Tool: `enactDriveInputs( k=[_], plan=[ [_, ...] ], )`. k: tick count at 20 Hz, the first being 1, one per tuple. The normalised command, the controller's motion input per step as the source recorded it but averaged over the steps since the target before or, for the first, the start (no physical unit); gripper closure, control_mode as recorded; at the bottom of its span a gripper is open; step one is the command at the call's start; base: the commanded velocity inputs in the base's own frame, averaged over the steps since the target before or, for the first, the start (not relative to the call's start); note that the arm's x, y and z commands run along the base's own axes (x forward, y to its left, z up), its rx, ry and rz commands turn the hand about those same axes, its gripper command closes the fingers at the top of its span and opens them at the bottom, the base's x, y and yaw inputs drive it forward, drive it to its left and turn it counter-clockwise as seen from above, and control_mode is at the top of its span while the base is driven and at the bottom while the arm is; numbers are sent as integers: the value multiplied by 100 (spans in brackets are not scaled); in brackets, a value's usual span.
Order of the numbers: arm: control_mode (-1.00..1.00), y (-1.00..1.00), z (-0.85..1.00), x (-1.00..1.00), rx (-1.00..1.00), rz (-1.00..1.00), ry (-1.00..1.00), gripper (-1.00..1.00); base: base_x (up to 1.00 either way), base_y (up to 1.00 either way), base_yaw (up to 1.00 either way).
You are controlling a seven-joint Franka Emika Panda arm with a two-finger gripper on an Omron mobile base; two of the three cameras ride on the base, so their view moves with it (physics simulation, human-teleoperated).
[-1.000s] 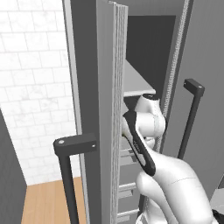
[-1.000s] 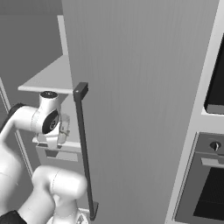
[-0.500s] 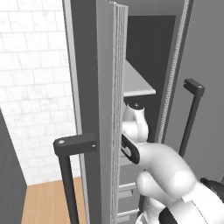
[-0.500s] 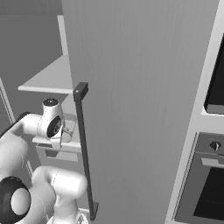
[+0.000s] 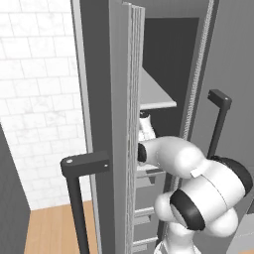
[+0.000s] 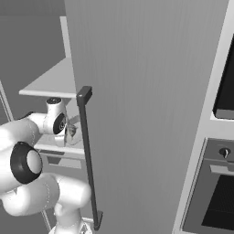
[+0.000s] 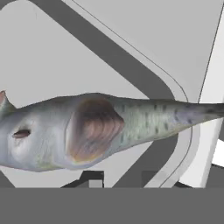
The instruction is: Take the meat container that has the fish and place it on the second highest rack of the freezer. Then take the vegetable container that has the carrot and avocado and place it on the highest rack of the freezer.
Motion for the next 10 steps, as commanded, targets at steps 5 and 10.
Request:
enactDriveInputs(
  k=[5,10],
  plan=[
    [-100,1,-43,-7,-5,0,-6,-100,0,0,0],
    [-100,0,9,-81,-2,0,-31,-100,0,0,0]
  ],
)
